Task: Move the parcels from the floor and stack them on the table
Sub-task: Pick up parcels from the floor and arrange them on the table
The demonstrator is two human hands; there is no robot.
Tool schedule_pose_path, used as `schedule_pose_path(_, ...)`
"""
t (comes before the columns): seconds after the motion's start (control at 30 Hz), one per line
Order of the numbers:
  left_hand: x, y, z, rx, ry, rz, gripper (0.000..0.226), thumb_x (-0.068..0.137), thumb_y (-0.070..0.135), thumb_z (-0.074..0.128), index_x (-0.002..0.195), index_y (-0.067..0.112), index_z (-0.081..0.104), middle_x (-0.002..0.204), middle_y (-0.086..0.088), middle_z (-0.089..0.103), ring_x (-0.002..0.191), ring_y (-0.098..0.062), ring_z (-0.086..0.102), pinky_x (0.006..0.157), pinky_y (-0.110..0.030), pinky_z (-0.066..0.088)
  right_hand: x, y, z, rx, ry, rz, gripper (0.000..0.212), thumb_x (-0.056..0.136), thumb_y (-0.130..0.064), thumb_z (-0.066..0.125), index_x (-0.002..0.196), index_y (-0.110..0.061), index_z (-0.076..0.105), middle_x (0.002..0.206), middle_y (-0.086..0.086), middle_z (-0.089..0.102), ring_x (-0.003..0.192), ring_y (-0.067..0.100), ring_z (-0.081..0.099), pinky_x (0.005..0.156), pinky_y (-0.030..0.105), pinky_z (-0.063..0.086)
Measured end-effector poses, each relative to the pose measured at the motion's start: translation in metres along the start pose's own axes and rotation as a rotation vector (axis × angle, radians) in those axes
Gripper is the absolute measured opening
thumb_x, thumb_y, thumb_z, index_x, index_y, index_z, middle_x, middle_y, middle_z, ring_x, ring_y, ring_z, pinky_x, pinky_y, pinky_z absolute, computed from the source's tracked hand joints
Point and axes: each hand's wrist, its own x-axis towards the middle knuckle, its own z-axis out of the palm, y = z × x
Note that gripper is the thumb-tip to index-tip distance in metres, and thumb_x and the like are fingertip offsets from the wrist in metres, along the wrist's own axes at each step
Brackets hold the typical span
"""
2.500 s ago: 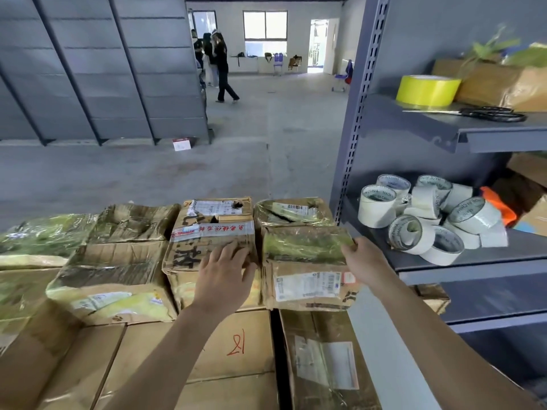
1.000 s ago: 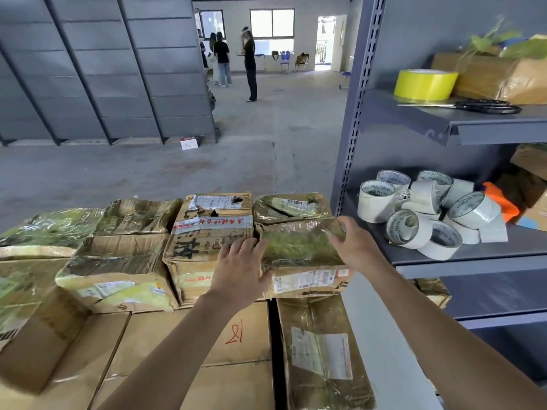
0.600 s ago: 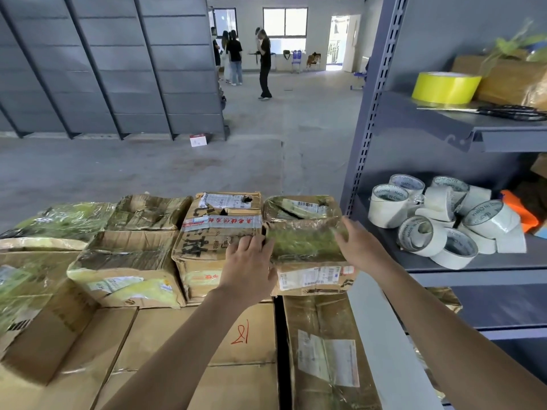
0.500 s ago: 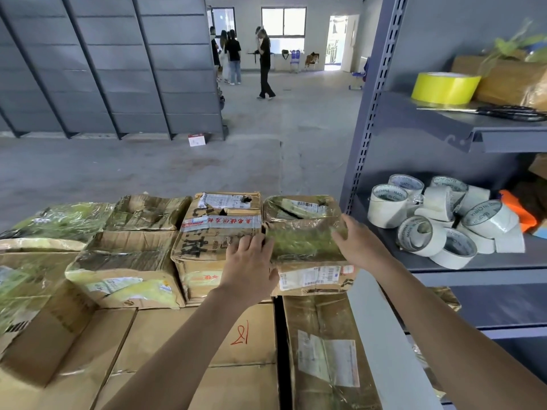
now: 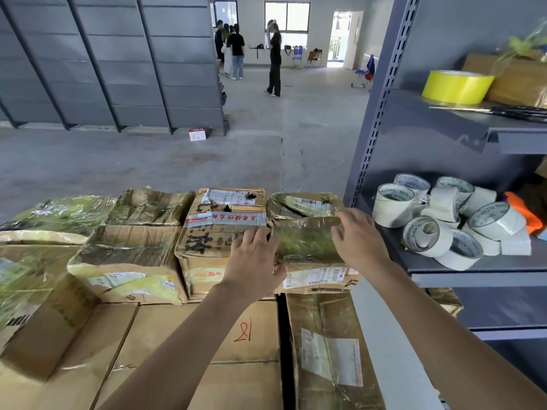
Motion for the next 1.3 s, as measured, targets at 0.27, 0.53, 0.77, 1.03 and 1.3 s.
schedule_pose_path(0.27,-0.01,0.004,-0.006,-0.025,0.015,-0.042,0.054,0.088,0.05,0.046,0.134,0.024,0.039,0.134,-0.001,0.04,0.125,-0.023,0.036,0.103,-0.039,0.036,-0.008,-0.027,-0.006,0.087,0.032,-0.148,0.038,0.099,-0.028,0.043,0.133,-0.012,0.05,0.135,0.006,0.05,0.124,0.024,0.047,0.098,0.038,0.043)
schedule_pose_path(0.53,-0.045,0.004,-0.024,-0.071,0.101,-0.269,0.053,0.088,0.041,0.052,0.136,0.022,0.043,0.137,-0.002,0.042,0.125,-0.026,0.038,0.099,-0.041,0.038,-0.02,-0.078,-0.008,0.285,0.021,-0.339,0.037,0.099,-0.028,0.045,0.135,-0.018,0.051,0.132,0.001,0.053,0.118,0.02,0.053,0.086,0.032,0.044)
schedule_pose_path(0.77,-0.132,-0.034,-0.048,-0.101,0.157,-0.543,0.05,0.088,0.035,0.054,0.135,0.02,0.047,0.135,-0.005,0.045,0.127,-0.026,0.037,0.1,-0.043,0.041,-0.062,-0.16,0.003,0.408,-0.084,-0.58,0.035,0.1,-0.028,0.046,0.133,-0.017,0.053,0.13,0.003,0.055,0.108,0.02,0.057,0.075,0.026,0.038)
schedule_pose_path(1.03,-0.292,-0.091,-0.077,-0.105,0.236,-0.782,0.046,0.082,0.036,0.05,0.121,0.012,0.055,0.122,-0.011,0.054,0.115,-0.032,0.046,0.091,-0.045,0.046,-0.168,-0.278,0.031,0.562,-0.274,-0.763,0.034,0.098,-0.023,0.051,0.129,-0.011,0.057,0.13,0.006,0.057,0.116,0.023,0.056,0.09,0.027,0.04)
schedule_pose_path(1.3,-0.509,-0.143,-0.087,-0.152,0.297,-1.014,0.042,0.086,0.024,0.058,0.128,0.016,0.055,0.129,-0.007,0.052,0.12,-0.031,0.043,0.098,-0.038,0.039,-0.334,-0.41,0.067,0.711,-0.513,-0.852,0.03,0.095,-0.016,0.055,0.124,-0.01,0.061,0.123,0.006,0.061,0.115,0.017,0.056,0.089,0.017,0.037)
